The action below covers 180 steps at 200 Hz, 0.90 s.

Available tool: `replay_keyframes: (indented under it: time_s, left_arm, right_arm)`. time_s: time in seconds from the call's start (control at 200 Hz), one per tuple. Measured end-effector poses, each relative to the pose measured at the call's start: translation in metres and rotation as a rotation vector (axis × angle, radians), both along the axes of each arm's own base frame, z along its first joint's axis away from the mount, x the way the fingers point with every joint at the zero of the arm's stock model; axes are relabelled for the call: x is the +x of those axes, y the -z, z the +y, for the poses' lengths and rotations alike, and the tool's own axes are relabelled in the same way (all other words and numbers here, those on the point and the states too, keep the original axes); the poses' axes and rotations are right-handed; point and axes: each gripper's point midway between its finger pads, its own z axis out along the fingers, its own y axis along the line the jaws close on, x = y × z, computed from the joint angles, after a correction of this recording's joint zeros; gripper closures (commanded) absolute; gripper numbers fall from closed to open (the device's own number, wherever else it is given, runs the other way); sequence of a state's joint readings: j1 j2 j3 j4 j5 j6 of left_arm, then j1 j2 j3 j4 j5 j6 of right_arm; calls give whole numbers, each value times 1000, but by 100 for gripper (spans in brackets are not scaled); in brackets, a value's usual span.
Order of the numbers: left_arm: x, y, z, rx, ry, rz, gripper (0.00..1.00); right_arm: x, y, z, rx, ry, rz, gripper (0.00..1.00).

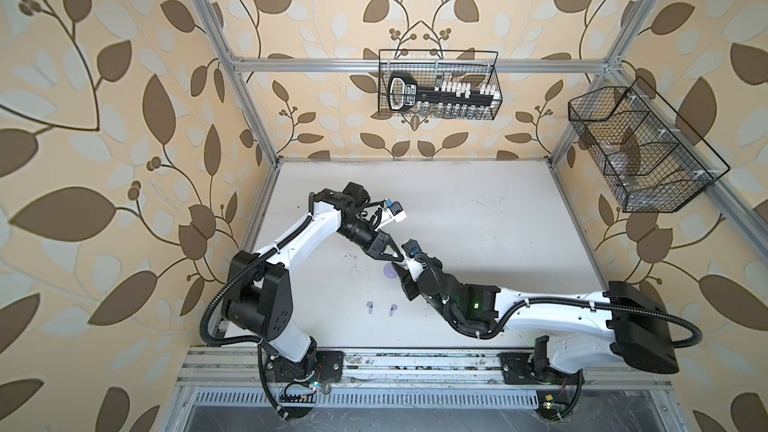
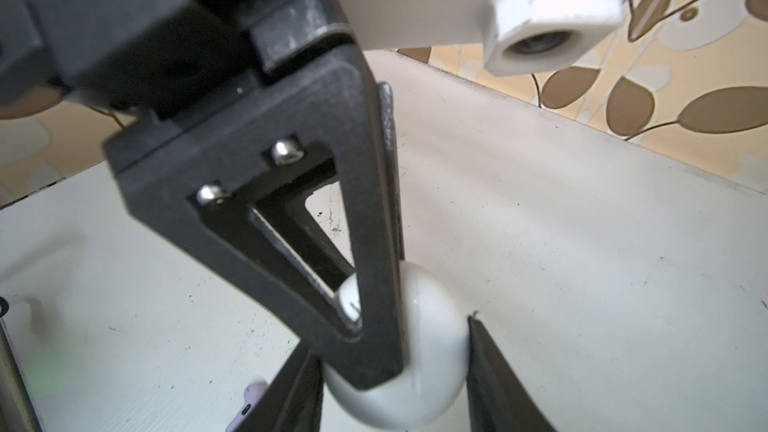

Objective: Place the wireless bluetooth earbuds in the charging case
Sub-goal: 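Close the left gripper on the white case held by the right gripper, then open the right gripper and withdraw it while the left gripper holds the case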

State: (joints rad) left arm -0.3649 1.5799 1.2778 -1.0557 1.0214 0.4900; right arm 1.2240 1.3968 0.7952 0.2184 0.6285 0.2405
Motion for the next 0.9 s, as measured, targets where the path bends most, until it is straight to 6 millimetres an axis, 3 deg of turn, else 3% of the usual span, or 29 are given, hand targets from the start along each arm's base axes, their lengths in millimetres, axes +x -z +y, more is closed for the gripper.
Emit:
replay_keyframes:
  time_s: [0.12, 0.265, 0.39, 0.6, 0.735, 0.9]
  left_arm:
    - [0, 0, 0, 0, -1, 1, 84]
    - [0, -3, -3, -24, 4, 1, 82]
    - [2, -4, -4, -36, 3, -13, 82]
    - [7, -4, -6, -44, -4, -31, 84]
    - [10, -5, -8, -60, -2, -50, 86]
    - [12, -7, -10, -84, 2, -67, 87]
  right_arm:
    - [0, 0, 0, -7, -1, 0, 49]
    - [0, -1, 0, -14, -3, 1, 24]
    - [-2, 2, -1, -22, -3, 14, 13]
    - [-12, -17, -12, 26, 0, 5, 11]
    - [-22, -29, -36, 113, 12, 12, 10]
    - [-18, -21, -65, 206, 78, 58, 10]
